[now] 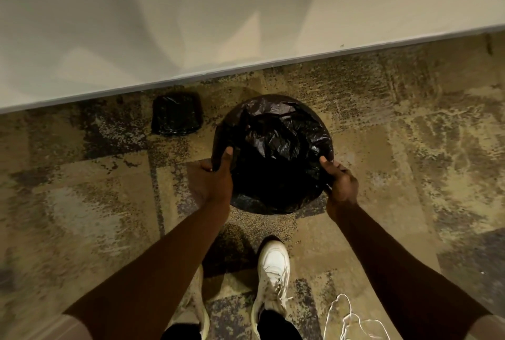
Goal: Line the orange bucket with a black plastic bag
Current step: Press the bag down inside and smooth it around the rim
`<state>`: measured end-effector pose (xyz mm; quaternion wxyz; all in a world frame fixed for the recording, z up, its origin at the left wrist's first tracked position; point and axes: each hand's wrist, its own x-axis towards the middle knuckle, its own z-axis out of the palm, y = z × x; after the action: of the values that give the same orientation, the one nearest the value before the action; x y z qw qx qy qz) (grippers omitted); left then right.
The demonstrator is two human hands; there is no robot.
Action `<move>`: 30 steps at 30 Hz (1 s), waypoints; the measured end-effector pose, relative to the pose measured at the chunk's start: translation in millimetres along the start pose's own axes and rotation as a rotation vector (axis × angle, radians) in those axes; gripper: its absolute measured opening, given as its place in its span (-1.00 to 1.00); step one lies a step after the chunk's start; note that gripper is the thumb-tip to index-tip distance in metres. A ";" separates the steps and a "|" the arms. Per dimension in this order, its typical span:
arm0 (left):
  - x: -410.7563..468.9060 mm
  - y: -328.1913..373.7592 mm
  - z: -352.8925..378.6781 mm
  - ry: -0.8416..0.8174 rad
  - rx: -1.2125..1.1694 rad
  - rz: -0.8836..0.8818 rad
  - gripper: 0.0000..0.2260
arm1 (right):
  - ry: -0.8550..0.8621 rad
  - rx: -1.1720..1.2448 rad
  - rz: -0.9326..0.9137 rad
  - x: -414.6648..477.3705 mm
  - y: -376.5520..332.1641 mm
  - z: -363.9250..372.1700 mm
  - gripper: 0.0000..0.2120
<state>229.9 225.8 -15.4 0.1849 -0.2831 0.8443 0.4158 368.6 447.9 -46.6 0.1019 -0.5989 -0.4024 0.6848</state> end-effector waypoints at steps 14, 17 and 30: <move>23.1 -20.9 10.6 -0.253 -0.155 -0.380 -0.79 | -0.054 0.138 0.201 8.4 17.6 -6.0 -0.45; 20.1 -20.5 -0.1 -0.409 -0.279 -0.487 -0.80 | -0.216 0.156 0.281 11.8 17.3 -8.9 -0.45; -11.4 -36.0 -9.8 -0.133 0.059 -0.205 -0.20 | 0.093 0.154 0.280 -46.6 60.9 -16.5 -0.44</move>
<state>260.7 203.8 -24.9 0.2903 -0.3342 0.8086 0.3876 416.5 386.1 -52.6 0.0695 -0.6705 -0.2563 0.6928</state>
